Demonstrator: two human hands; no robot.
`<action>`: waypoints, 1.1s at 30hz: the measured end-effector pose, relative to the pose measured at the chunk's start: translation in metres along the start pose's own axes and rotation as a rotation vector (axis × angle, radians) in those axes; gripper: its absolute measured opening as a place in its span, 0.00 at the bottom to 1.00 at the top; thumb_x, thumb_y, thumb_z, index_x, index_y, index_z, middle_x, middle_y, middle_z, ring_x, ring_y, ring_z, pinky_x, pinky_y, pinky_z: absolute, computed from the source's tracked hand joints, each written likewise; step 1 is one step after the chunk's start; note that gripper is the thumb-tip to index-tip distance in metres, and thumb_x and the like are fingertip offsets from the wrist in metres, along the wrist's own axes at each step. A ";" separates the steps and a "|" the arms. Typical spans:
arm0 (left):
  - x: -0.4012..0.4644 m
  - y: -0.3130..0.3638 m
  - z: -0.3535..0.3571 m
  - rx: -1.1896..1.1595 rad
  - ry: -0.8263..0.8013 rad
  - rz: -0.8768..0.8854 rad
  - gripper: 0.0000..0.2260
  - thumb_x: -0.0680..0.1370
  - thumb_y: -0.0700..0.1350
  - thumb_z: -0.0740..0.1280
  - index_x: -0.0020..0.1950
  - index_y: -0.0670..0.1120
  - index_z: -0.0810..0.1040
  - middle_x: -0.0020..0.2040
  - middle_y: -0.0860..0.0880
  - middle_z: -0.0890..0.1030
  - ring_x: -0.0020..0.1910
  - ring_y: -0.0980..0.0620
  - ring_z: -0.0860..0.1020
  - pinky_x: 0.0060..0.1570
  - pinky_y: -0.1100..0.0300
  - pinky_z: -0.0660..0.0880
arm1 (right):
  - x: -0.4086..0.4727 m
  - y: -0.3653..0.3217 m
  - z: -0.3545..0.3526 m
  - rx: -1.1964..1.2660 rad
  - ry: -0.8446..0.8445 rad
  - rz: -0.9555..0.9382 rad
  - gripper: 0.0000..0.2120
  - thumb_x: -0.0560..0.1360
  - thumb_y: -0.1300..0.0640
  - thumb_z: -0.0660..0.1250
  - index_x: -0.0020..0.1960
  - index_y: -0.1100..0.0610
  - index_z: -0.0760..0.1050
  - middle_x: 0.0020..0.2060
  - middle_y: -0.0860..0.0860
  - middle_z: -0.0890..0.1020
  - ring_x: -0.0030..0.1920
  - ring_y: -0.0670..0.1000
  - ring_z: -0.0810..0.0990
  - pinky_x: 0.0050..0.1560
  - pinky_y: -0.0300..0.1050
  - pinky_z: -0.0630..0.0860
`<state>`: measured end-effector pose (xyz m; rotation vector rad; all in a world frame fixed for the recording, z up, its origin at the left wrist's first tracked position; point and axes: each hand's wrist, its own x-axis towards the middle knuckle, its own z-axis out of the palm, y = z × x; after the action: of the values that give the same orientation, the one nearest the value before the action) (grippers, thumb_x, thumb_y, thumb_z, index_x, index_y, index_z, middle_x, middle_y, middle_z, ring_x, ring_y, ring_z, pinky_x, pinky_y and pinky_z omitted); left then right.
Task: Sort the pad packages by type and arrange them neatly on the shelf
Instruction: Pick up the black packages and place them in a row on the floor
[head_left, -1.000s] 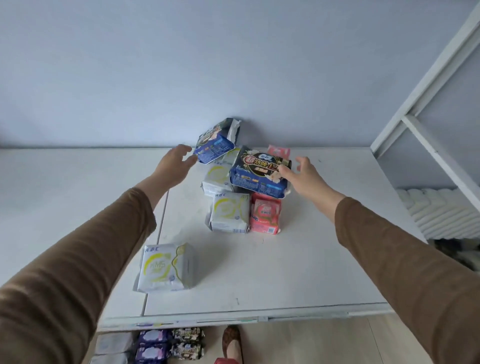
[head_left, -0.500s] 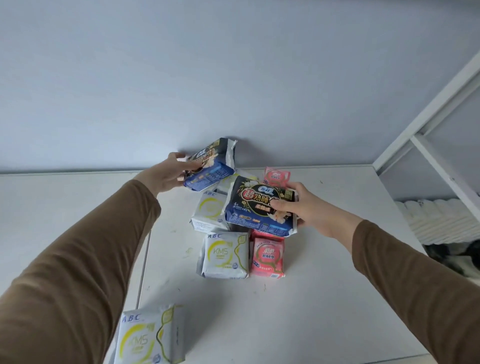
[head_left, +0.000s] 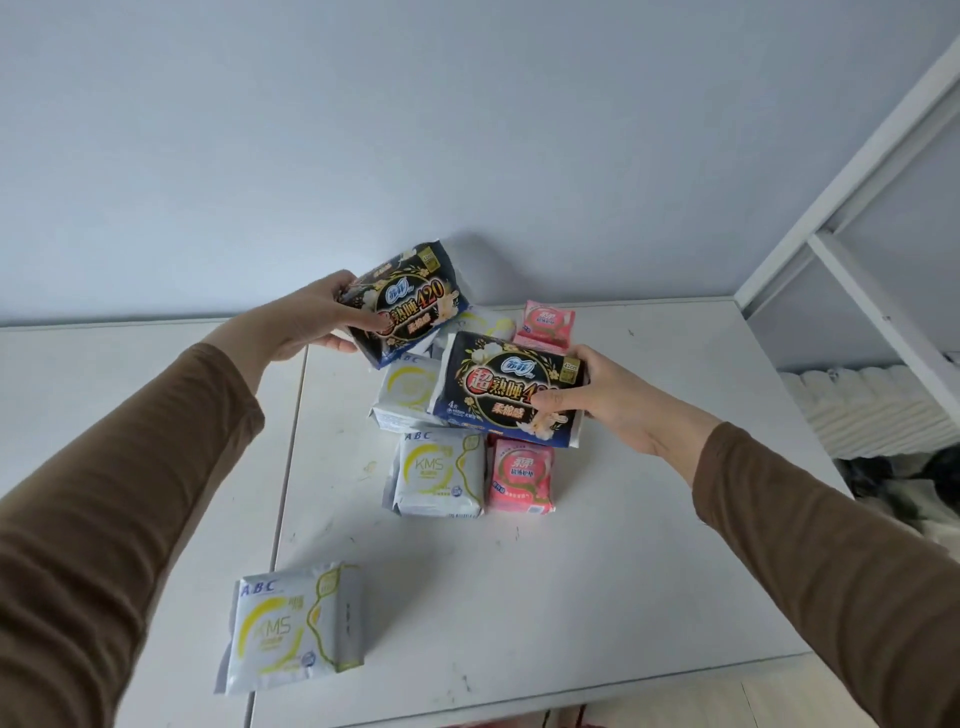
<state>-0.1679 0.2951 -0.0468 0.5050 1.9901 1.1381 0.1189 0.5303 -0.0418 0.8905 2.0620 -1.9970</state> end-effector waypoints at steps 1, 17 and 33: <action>-0.007 0.002 0.003 0.007 0.030 0.018 0.25 0.66 0.43 0.80 0.59 0.46 0.73 0.53 0.48 0.84 0.53 0.48 0.82 0.49 0.49 0.80 | -0.004 0.002 0.001 0.008 0.001 -0.010 0.28 0.67 0.65 0.79 0.60 0.51 0.70 0.49 0.48 0.86 0.48 0.45 0.85 0.39 0.34 0.78; -0.273 -0.021 0.102 -0.001 0.275 0.230 0.23 0.65 0.48 0.79 0.58 0.55 0.79 0.54 0.51 0.85 0.54 0.50 0.83 0.52 0.51 0.80 | -0.170 0.095 0.023 0.281 -0.123 -0.258 0.28 0.71 0.71 0.71 0.69 0.59 0.72 0.62 0.61 0.81 0.63 0.62 0.80 0.67 0.57 0.74; -0.495 -0.196 0.149 0.220 0.128 0.004 0.17 0.69 0.50 0.78 0.55 0.60 0.79 0.46 0.56 0.86 0.45 0.56 0.84 0.46 0.62 0.76 | -0.327 0.255 0.142 0.106 -0.232 -0.006 0.26 0.73 0.65 0.73 0.68 0.52 0.73 0.59 0.54 0.83 0.59 0.57 0.83 0.53 0.53 0.81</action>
<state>0.2643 -0.0508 -0.0475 0.5606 2.2413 0.9795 0.4694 0.2796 -0.1201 0.6340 1.8516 -2.1163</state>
